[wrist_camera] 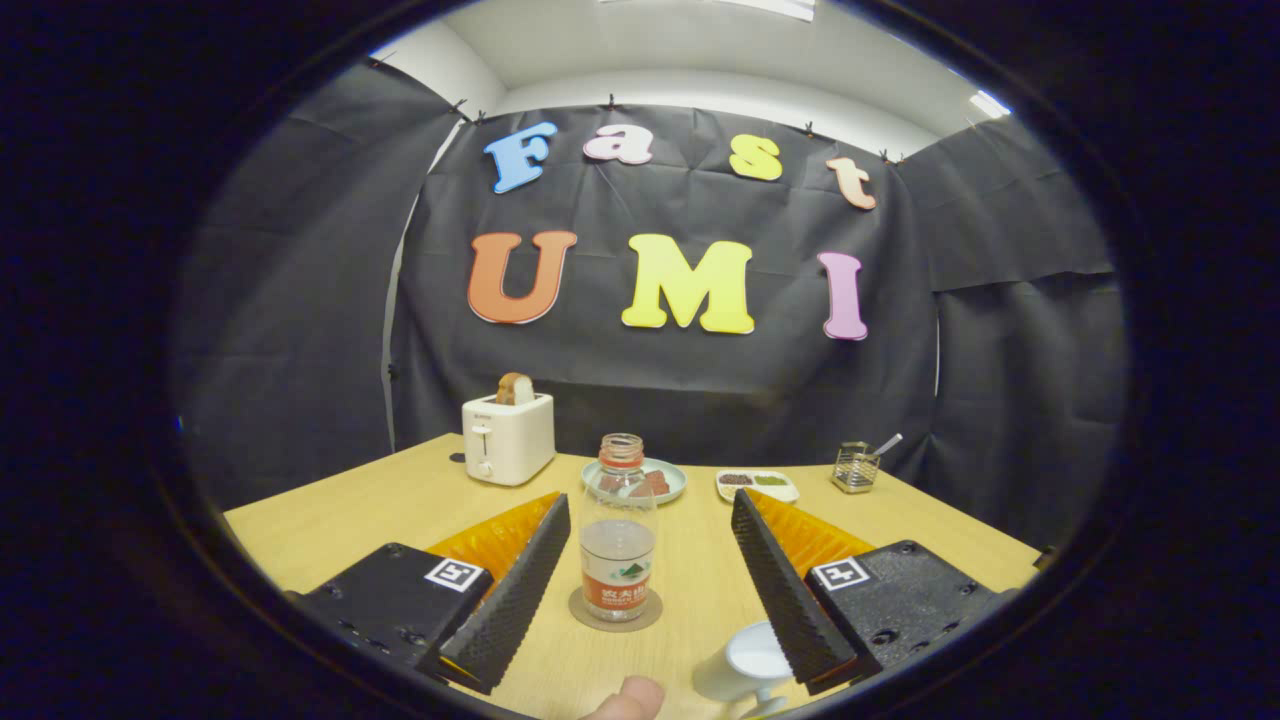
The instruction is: Take the bottle from table, then pour the juice into the cup, finally place the bottle on the coaster
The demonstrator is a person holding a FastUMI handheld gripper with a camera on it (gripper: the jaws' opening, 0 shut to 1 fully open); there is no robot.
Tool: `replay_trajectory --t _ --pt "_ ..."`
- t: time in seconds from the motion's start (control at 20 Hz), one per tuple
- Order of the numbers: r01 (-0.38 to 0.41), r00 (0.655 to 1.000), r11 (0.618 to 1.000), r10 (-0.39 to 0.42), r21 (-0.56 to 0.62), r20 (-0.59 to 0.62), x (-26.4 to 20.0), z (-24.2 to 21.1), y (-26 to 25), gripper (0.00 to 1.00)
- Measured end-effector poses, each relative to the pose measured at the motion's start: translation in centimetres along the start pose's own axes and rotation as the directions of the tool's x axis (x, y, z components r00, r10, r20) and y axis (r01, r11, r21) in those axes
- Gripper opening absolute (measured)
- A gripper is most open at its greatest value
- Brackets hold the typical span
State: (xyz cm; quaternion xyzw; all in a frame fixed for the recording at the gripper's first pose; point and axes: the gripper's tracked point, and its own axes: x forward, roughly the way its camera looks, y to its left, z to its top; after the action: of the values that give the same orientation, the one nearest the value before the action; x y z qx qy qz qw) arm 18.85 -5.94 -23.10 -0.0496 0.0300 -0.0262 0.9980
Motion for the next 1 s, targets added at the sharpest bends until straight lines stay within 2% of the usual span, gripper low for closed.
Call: replay_trajectory --t 0.2,0.45,0.7,1.0 --pt "0.018 1.0 1.0 -0.018 -0.007 -0.002 -3.2 2.4 -0.5 1.0" --pt "-0.006 1.0 0.999 0.006 0.041 0.009 -5.8 5.5 0.3 1.0" --pt "0.017 0.997 0.999 -0.015 -0.034 0.073 -8.2 9.9 0.3 1.0" --pt "0.018 1.0 0.998 -0.016 -0.066 0.026 -10.3 12.8 1.2 1.0"
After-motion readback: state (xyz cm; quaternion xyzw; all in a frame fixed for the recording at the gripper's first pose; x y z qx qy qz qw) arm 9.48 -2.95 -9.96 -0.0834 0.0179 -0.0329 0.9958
